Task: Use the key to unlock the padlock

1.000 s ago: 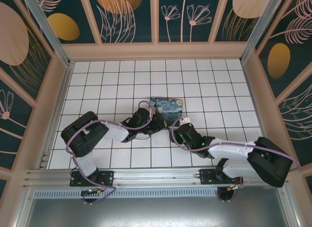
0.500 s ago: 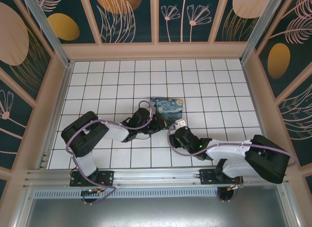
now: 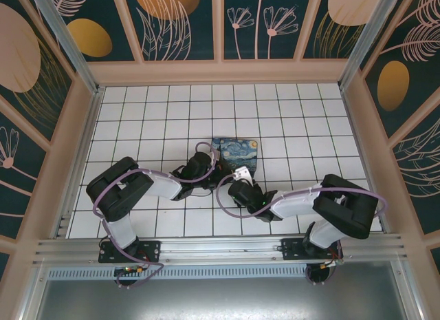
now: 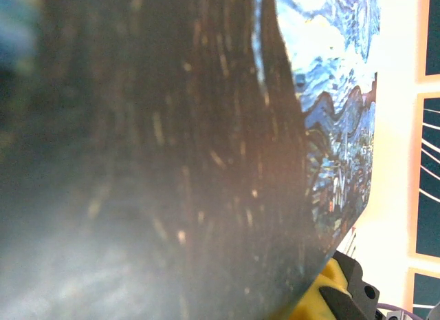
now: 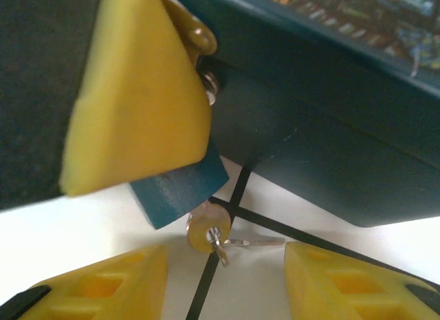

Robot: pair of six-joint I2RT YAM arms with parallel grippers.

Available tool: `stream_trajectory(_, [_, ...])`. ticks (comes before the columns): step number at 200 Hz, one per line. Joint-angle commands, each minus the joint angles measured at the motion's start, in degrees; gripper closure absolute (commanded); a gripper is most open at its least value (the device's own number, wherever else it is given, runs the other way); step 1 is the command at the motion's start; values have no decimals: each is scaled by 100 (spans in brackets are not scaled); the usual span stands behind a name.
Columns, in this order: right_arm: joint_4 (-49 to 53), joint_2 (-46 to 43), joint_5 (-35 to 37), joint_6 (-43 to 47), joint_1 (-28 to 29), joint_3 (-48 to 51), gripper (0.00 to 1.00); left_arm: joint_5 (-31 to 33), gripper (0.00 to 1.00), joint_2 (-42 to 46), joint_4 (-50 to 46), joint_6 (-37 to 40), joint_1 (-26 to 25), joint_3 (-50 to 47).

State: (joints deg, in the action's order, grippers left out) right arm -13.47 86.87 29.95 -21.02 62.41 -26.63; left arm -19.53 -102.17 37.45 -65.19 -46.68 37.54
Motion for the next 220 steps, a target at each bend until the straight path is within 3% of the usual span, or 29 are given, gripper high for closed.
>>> stream_trajectory(1, [91, 112, 344, -62, -25, -122, 53, -110, 100, -38, 190, -20, -30, 62])
stream_trajectory(50, [-21, 76, 219, 21, -276, -217, 62, -121, 100, -38, 243, -39, -33, 26])
stream_trajectory(115, [-182, 27, -410, 346, -515, -469, 88, -143, 100, -82, 306, -70, -34, -19])
stream_trajectory(149, [-258, -92, -1087, 458, -642, -494, 99, -170, 100, -110, 324, -70, -31, -36])
stream_trajectory(160, [-287, -188, -1366, 437, -720, -470, 94, -156, 100, -118, 324, -65, -34, -46])
stream_trajectory(185, [-145, -430, -1854, 320, -833, -381, 53, -122, 100, -132, 324, -80, -31, -37])
stream_trajectory(220, [-116, -875, -2190, 55, -953, 28, 45, -134, 92, -145, 324, -56, -30, -23])
